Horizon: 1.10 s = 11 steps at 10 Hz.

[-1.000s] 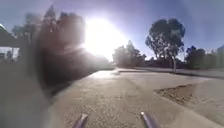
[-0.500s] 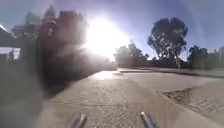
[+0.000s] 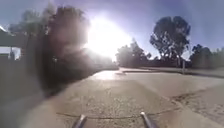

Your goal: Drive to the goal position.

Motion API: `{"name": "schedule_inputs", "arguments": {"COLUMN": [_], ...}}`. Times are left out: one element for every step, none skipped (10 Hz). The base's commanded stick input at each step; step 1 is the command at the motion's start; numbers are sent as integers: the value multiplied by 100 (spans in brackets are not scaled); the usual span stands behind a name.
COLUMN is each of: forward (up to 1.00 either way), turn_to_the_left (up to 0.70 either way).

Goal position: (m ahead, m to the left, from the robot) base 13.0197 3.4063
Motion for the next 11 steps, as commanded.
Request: {"name": "schedule_inputs", "arguments": {"forward": [94,94,93,93,93,93,93,93,93,93,93], "turn_to_the_left": [0,0,0,24,28,14,6,0,0,0,0]}}
